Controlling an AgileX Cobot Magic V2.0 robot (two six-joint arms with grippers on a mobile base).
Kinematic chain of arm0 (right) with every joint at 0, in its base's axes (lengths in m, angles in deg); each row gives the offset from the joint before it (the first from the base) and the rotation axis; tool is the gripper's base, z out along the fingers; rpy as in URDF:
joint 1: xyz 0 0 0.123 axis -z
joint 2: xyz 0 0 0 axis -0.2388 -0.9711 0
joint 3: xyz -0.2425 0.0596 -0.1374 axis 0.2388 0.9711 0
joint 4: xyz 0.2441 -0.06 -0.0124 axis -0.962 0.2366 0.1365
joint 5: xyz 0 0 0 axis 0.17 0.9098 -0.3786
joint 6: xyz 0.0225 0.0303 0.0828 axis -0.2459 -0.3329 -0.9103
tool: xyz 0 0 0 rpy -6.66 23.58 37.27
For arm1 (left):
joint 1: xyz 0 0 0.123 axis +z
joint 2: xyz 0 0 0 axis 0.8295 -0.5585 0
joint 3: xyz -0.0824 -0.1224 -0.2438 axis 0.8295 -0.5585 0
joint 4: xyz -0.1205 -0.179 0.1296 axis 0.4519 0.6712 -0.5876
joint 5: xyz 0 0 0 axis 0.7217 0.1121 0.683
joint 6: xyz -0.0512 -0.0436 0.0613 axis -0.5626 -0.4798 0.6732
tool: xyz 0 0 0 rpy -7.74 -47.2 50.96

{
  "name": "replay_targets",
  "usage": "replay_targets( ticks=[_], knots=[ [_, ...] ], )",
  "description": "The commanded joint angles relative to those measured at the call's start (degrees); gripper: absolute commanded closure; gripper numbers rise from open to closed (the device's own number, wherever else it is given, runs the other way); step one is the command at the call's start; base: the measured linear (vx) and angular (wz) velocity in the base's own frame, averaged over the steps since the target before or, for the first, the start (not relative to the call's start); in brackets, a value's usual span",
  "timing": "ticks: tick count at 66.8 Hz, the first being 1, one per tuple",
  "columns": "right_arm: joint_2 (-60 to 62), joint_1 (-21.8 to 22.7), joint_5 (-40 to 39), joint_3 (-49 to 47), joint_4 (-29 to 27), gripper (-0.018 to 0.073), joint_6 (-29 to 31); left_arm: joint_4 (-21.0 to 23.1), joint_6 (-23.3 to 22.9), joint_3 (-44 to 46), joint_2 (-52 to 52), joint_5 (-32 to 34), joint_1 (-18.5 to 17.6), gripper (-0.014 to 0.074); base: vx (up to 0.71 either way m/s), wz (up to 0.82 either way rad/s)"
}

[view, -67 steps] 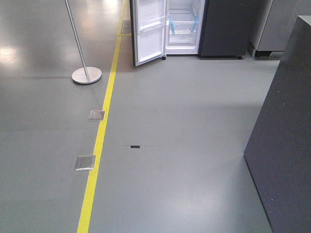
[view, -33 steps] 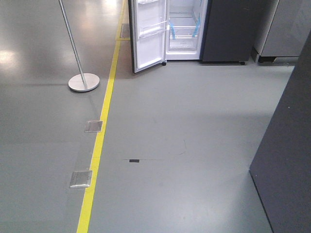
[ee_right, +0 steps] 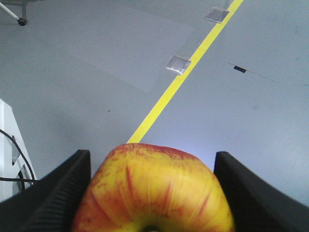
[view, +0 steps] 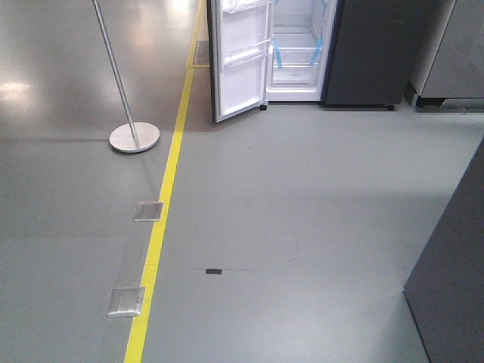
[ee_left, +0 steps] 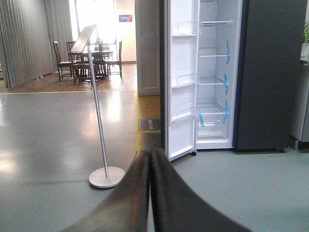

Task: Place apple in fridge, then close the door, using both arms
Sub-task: 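Continue driving up to the open refrigerator door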

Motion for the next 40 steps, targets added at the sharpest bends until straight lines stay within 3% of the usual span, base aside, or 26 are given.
replay_targets(
  ticks=[1, 40],
  knots=[
    [-0.6, -0.1, -3.6, -1.4, -1.5, 0.0438, 0.4, 0.1, -0.4, 0.9, 0.8, 4.6, 0.0, 0.0603, 0.19, 0.04],
    [-0.6, -0.1, -3.6, -1.4, -1.5, 0.0438, 0.4, 0.1, -0.4, 0.9, 0.8, 4.6, 0.0, 0.0603, 0.2, 0.01]
  ],
)
